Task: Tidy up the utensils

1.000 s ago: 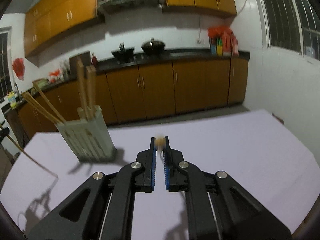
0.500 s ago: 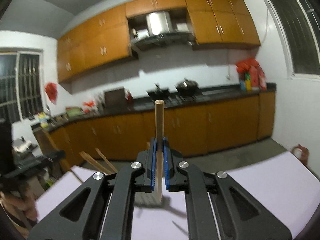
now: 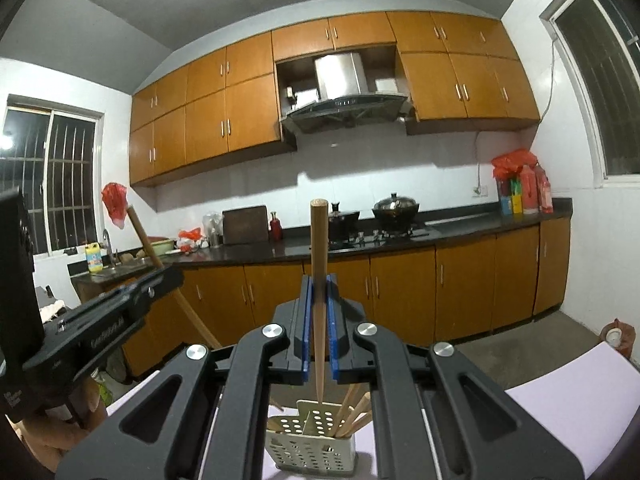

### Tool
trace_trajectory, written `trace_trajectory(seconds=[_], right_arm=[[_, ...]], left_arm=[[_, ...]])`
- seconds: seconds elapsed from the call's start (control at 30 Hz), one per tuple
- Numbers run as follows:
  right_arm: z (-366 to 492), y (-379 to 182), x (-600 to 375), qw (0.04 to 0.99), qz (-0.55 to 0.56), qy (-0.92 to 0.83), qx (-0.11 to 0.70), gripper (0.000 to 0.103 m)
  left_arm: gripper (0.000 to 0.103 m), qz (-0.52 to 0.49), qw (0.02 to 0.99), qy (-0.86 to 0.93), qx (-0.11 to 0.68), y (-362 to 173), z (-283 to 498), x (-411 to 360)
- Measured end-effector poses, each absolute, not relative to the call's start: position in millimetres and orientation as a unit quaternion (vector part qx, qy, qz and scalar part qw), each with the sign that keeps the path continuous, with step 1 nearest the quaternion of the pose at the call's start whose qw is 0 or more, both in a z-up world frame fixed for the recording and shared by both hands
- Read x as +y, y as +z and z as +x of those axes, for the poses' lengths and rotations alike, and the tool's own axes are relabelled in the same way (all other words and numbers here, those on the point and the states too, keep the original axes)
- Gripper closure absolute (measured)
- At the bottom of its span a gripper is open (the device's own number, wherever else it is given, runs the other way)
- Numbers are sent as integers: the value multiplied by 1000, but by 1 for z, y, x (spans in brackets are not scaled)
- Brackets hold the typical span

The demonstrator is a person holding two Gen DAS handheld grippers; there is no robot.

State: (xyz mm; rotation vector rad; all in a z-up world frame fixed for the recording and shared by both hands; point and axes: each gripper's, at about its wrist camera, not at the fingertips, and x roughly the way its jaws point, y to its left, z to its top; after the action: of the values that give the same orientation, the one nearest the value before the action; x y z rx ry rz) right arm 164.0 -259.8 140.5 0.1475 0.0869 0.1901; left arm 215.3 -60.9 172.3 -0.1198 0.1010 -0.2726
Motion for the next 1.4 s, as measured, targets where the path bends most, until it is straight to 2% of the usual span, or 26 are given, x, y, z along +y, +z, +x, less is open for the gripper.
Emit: trace_trajectory(seconds=[0.37,0.43,0.47,0.5,0.57,0.63,0.67,0.73,0.8,0.83,0.9,0.93,0.97,1.2,1.4], right_arm=[[188,109,-252,986,71,105,106,95],[187,109,-251,985,74,106,113,95],[186,110,-252,985,75,106,113,92],[185,112,-253,985,76,104,113,83],[178,116,-259,986,82,99,102,66],[168,122,-265,988,83,93,89,65],[163,124,-267,989,83,91,85,62],[150,129,-273,990,82,83,76,52],[137,130,-276,992,81,74,67,33],[127,129,-277,993,77,68,62,27],[109,126,-276,995,68,54,52,6],[101,124,-275,996,63,49,48,3],[95,122,-273,996,58,44,44,2],[53,96,-247,998,-2,17,57,2],[36,66,-237,995,12,34,97,2]], left_arm=[[95,-63,983,-130,117,125,254,-55],[89,-67,982,-131,118,125,252,-52],[80,-68,982,-131,116,127,250,-50],[71,-69,983,-129,111,129,246,-48],[67,-71,984,-127,106,133,241,-42],[63,-74,984,-127,102,137,232,-33],[57,-76,984,-126,99,139,226,-28],[46,-79,985,-120,97,141,212,-17],[30,-75,986,-112,94,140,192,-6],[26,-72,987,-109,93,139,184,-2],[11,-58,989,-101,89,135,160,5],[8,-53,990,-96,88,133,152,8],[4,-45,991,-91,86,131,141,10],[4,-5,994,-51,94,99,78,16],[4,-10,990,-36,134,63,53,19]])
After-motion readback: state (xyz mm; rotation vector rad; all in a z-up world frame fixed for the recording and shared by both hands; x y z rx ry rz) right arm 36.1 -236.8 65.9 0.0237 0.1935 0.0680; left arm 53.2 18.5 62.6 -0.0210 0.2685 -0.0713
